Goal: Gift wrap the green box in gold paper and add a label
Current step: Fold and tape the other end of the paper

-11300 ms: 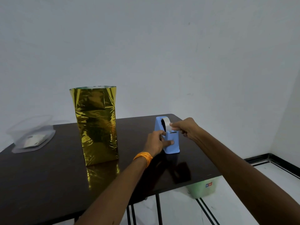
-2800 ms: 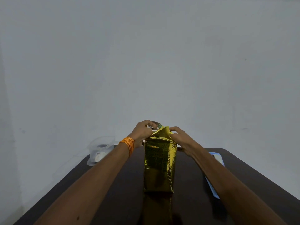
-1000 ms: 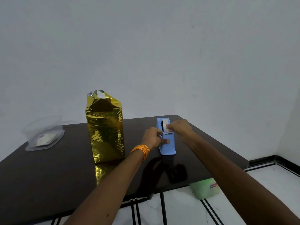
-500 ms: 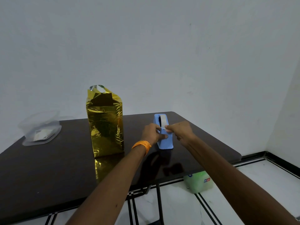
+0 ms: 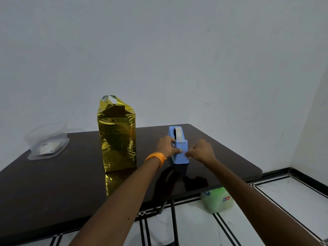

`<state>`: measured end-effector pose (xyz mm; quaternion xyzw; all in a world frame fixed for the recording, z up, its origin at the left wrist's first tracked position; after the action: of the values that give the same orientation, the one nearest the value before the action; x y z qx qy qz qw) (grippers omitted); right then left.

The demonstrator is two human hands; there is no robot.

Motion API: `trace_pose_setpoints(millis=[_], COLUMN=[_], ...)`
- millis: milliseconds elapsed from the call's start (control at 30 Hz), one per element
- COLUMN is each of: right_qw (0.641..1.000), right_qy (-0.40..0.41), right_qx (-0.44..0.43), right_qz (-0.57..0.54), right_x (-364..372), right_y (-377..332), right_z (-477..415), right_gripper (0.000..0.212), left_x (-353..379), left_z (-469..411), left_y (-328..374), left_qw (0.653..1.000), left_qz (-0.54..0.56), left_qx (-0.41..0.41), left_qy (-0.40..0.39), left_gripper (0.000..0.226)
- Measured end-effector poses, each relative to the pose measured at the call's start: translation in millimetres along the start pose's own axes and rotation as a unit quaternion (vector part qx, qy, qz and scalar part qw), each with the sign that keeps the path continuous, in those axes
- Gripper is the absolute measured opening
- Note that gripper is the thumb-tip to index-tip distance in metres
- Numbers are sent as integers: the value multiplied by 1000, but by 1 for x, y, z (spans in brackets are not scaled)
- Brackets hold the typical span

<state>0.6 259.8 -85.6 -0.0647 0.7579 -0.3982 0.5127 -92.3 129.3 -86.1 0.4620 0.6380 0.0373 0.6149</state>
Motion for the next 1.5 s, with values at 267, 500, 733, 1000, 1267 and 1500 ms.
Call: trace_pose_setpoints(millis=[267,500,733,1000,1267,1500], right_qw=[993,963,924,905,909,906], right_qy=[61,79,-46,-125,-96,-88], right_qx=[-75,-174,-289,-337,-337,-342], right_qz=[-71,-193,-245,-226,-227,-232], right_x=[-31,-32,-3,32,43,53], right_y=[-35,-119,-202,-243,-234,-230], right_z=[3,1,8,22,16,10], right_gripper=[16,36,31,33,34,31], left_x=[-51,-161,-253,-283,-288,-317], left_z=[15,43,66,66,39,48], left_y=[4,47,46,-16,-42,-20], left_qw=[996,969,950,963,928,964], left_qz=[-42,-25,-12,-237,-351,-167], left_qx=[21,122,148,86,86,131], left_qy=[79,212,274,98,87,163], left_gripper=[38,28,28,46,41,16])
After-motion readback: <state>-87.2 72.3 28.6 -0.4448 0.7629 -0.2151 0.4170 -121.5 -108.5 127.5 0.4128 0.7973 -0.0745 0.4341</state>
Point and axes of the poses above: each hand's wrist, its own z-axis away from the middle knuckle, its own x-axis out of the palm, y = z × x, the point moved 5 cm from there along -z, towards the middle knuckle
